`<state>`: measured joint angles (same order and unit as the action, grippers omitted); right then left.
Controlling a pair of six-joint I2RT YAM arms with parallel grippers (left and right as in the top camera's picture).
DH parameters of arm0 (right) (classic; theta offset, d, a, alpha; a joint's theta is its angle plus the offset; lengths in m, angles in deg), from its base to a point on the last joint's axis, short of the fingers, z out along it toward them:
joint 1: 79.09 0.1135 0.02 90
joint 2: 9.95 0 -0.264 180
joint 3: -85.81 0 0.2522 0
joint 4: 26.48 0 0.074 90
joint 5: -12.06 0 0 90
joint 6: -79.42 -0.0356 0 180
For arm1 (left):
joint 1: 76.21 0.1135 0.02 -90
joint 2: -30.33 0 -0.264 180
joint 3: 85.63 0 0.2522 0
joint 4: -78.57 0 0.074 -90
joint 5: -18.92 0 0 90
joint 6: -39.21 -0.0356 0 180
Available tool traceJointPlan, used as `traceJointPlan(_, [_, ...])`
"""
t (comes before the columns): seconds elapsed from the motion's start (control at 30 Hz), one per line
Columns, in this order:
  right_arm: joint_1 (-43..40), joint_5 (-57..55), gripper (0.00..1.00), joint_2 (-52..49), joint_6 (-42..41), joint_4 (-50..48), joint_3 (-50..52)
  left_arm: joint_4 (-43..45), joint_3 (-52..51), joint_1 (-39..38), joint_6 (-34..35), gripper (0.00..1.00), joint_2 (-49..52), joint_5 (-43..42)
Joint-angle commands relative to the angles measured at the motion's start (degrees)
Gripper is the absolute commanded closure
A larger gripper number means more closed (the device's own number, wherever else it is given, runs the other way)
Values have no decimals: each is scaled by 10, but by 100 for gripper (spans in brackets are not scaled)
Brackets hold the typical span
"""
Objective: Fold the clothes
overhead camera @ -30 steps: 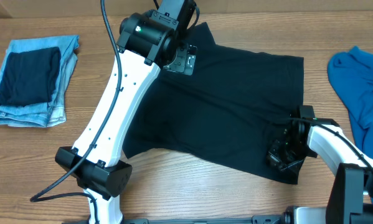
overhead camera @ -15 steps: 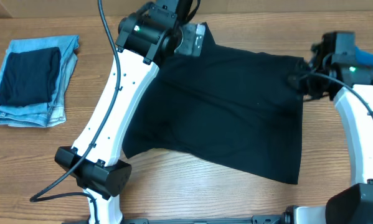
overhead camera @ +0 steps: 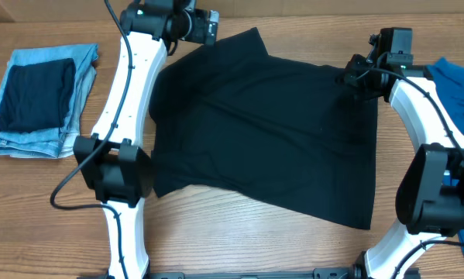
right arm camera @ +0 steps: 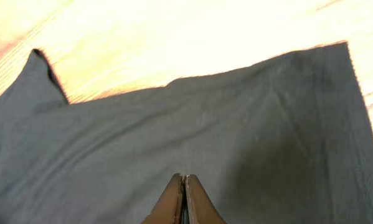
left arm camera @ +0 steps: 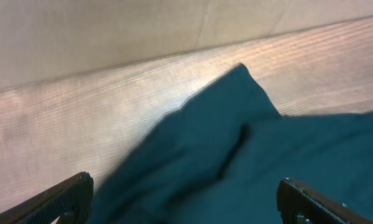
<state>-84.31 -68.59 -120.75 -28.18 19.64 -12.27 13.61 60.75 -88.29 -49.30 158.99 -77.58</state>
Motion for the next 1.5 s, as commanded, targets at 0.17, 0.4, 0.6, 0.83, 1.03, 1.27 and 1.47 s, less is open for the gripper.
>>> traceJointPlan(0.17, [2, -22, 96, -52, 7, -1, -5, 112, -1, -8, -117, 4, 109, -37])
traceJointPlan(0.4, [7, -23, 96, -53, 5, 20, -4, 159, -1, -6, -138, 13, 146, -34])
traceJointPlan(0.6, [7, -25, 96, -53, 5, 20, -4, 174, -1, -7, -175, 11, 184, -32])
traceJointPlan(0.83, [7, -57, 96, -53, 5, 27, -4, 198, -1, -7, -183, 11, 239, -28])
traceJointPlan(1.03, [7, -57, 96, -53, 5, 29, -4, 239, -1, -7, -182, 18, 257, 7])
traceJointPlan(1.27, [7, -57, 95, -53, 5, 29, -4, 253, -1, -7, -182, 53, 262, 7])
traceJointPlan(1.47, [7, -58, 96, -53, 5, 33, -4, 253, -1, -6, -178, 75, 262, 7])
